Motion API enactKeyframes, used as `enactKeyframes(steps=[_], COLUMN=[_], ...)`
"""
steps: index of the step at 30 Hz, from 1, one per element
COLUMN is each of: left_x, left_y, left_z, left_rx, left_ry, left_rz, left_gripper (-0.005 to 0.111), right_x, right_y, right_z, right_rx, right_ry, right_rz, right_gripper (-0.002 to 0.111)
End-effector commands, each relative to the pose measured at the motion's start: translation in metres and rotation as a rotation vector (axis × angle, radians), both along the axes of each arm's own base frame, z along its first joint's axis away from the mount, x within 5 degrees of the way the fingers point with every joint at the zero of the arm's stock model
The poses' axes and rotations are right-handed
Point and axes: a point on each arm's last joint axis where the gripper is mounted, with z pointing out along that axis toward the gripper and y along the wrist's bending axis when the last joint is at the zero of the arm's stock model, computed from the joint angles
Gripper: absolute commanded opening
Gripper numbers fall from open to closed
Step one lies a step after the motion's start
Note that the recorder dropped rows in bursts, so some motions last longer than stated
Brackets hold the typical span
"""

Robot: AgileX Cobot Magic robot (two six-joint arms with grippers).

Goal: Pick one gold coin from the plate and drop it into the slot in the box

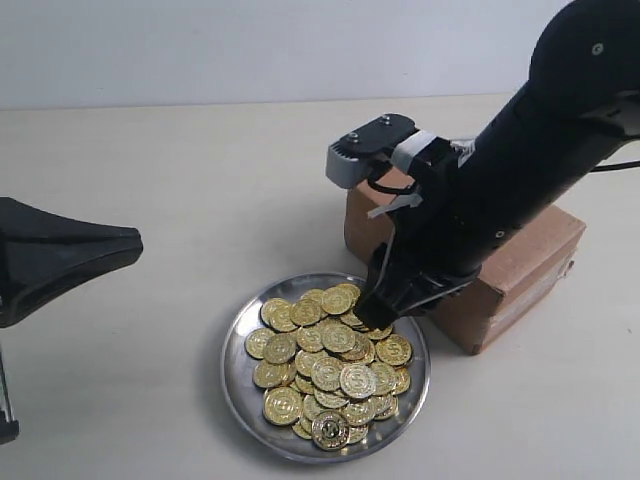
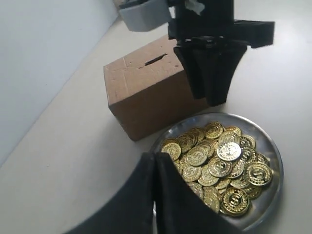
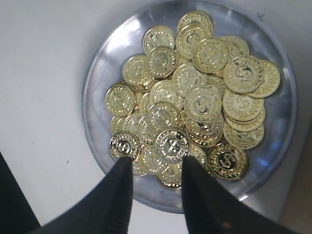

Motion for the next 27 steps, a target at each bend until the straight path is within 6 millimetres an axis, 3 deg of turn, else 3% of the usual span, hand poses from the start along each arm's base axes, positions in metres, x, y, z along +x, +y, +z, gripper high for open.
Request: enactKeyframes(steps=[1,5,8,11,13,19,27], left_x=[0.007,0.025,0.038,0.049,0.056,0.08,0.096], left_y=[-0.012,-0.035,-0.058,-0.081,-0.093,-0.124,-0.135], left_z=[-0.017,-0.05,-0.067,-0.072,-0.075,-0.08,-0.08], left_rx=[0.123,0.315,0.423,0.462,0.484,0.502,0.525], left_ry=[-0.062,-0.079,-0.103,-0.131,-0.148,-0.178,-0.234], left_rz=[-0.129,-0.242,-0.309,-0.357,-0.378,-0.401,-0.397], left_gripper=[0.0,0.0,0.0,0.0,0.0,0.0,0.0], right_x=[0.0,-0.003,-0.007,-0.012,-0.015,-0.027,-0.035], right_y=[0.002,0.0,-0.007,-0.017,-0.022,-0.034,-0.05], right_z=[0.008,0.018,0.029,0.044,0.054,0.078,0.094], right_rx=[-0.01,-0.049,-0.093,-0.142,-0.154,-0.176,-0.25], right_ry=[0.011,0.052,0.016,-0.055,-0.105,-0.209,-0.29], right_rz=[0.05,0.116,0.131,0.093,0.056,0.029,-0.078], right_gripper=[0.034,0.034,0.026,0.006,0.0,0.0,0.0])
